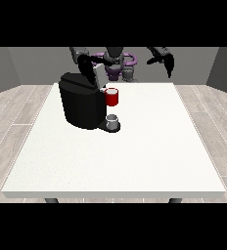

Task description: Insert the coffee pod into the coffee machine and close the lid

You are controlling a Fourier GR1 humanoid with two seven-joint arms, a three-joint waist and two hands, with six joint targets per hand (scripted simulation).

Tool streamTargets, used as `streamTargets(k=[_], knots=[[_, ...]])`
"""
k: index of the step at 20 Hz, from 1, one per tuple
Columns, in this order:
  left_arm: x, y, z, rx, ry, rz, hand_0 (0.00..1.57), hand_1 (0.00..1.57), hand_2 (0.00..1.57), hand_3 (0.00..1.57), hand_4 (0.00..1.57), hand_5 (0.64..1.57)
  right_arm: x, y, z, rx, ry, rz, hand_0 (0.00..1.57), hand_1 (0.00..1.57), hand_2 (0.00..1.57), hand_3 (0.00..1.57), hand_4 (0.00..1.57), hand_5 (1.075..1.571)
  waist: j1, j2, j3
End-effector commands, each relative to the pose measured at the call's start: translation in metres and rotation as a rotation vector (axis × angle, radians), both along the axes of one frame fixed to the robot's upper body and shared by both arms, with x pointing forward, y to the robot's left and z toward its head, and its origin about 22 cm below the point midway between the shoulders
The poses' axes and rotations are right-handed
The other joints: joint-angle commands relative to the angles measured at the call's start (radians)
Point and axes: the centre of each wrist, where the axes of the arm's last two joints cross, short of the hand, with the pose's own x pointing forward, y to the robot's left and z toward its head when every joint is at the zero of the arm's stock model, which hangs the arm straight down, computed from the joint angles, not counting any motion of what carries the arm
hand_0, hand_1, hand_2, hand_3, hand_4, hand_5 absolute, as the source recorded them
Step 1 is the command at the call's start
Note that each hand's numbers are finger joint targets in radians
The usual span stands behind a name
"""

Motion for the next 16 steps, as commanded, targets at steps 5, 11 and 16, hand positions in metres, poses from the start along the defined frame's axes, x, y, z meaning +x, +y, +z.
streamTargets(k=[5,11,16], knots=[[0.007,-0.005,0.013,0.003,-0.015,-0.006,0.00,0.00,0.00,0.00,0.36,1.571,0.007,0.033,0.025,-0.071,-0.085,0.091,0.00,0.00,0.00,0.00,0.00,1.571,0.043,0.019,-0.0027],[0.003,-0.018,-0.002,0.017,0.021,-0.062,0.00,0.00,0.00,0.00,0.32,1.571,0.007,0.060,0.052,-0.141,-0.138,0.085,0.00,0.00,0.00,0.00,0.00,1.571,0.097,0.025,-0.0035],[0.016,-0.029,0.020,0.025,-0.046,-0.109,0.00,0.00,0.00,0.00,0.33,1.571,0.008,0.060,0.079,-0.188,-0.216,0.053,0.00,0.00,0.00,0.00,0.22,1.571,0.157,0.078,-0.0027]])
